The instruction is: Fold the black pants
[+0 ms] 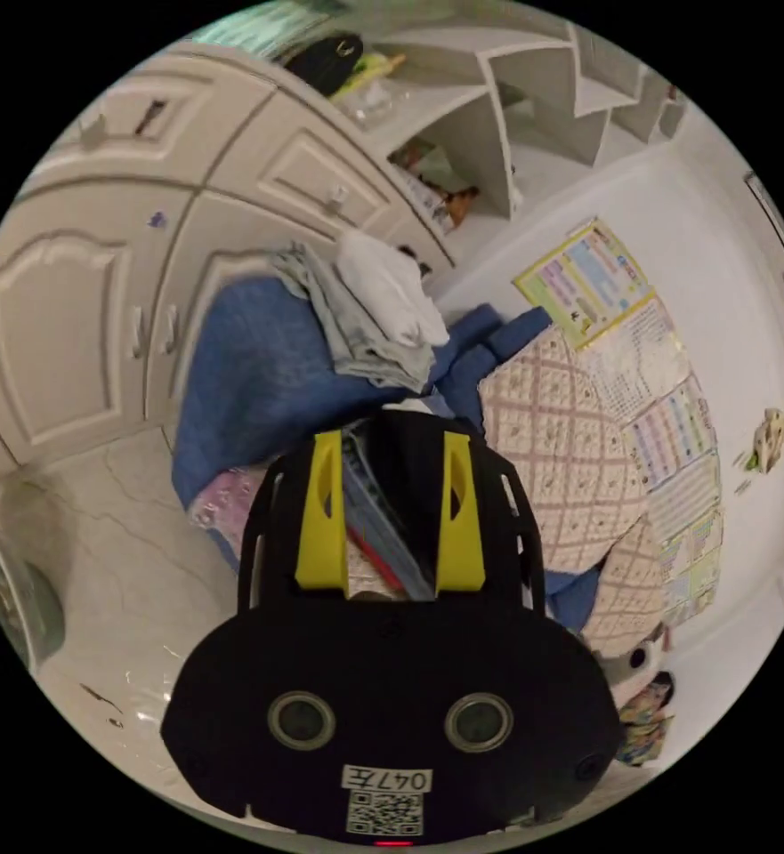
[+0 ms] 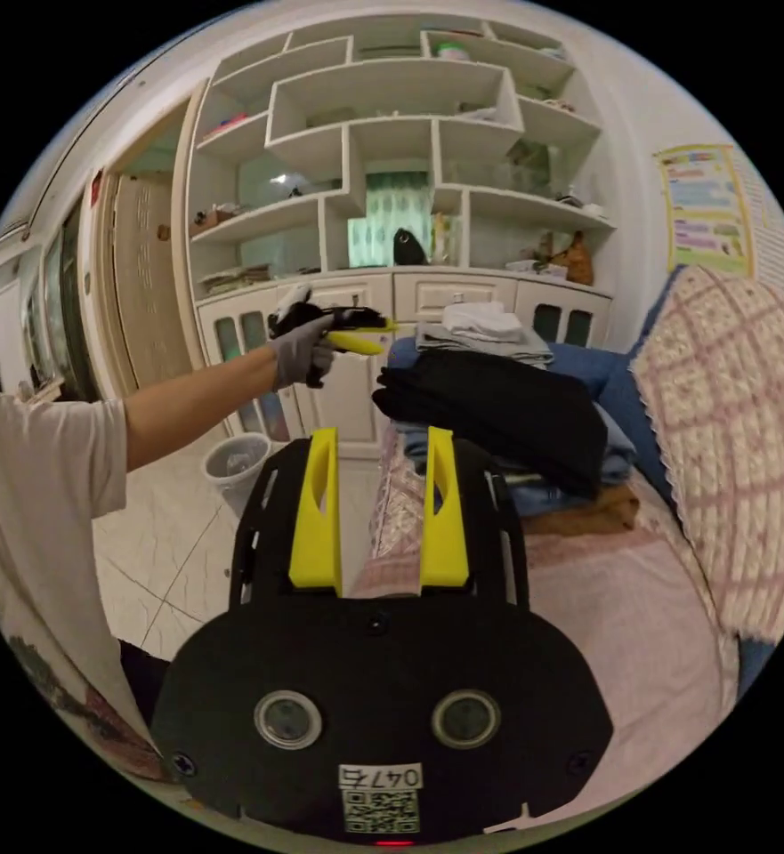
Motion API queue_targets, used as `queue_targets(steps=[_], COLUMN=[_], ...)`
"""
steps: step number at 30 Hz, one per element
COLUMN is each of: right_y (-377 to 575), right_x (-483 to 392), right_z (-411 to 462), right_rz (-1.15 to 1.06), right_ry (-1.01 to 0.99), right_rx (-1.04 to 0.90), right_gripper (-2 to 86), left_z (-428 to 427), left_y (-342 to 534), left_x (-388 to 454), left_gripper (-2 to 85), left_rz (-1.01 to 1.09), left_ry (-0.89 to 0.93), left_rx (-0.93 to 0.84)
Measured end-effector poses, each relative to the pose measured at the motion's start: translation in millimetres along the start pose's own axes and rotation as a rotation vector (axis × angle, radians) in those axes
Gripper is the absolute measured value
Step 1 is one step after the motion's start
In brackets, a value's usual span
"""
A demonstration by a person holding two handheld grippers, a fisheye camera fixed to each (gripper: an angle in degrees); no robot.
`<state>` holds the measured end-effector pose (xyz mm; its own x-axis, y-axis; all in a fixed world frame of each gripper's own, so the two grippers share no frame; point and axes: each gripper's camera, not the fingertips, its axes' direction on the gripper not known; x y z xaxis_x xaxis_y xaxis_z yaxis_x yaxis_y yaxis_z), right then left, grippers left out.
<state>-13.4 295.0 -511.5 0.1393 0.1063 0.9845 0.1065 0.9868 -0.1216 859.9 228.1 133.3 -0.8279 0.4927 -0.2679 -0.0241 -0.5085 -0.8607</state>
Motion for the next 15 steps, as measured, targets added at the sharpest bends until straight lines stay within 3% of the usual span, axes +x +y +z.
queue_targets(steps=[4, 9, 13, 15], right_y=[11, 16, 42, 54], right_x=[13, -9, -41, -52], right_z=[-115, -230, -305, -333], right_rz=[0.142, 0.203, 0.253, 0.295], right_ry=[0.183, 0.425, 0.64, 0.72], right_rx=[0.083, 0.091, 0.075, 0.055], right_gripper=[6.8, 3.5, 1.2, 0.9], left_z=[-76, -148, -146, -126], left_y=[33, 135, 218, 275], left_x=[70, 223, 323, 382], left_gripper=[11.5, 4.2, -0.2, -0.7], left_rz=[0.228, 0.567, 0.741, 0.812], left_ry=[-0.013, 0.058, 0.166, 0.324], left_rx=[0.12, 0.35, 0.401, 0.377])
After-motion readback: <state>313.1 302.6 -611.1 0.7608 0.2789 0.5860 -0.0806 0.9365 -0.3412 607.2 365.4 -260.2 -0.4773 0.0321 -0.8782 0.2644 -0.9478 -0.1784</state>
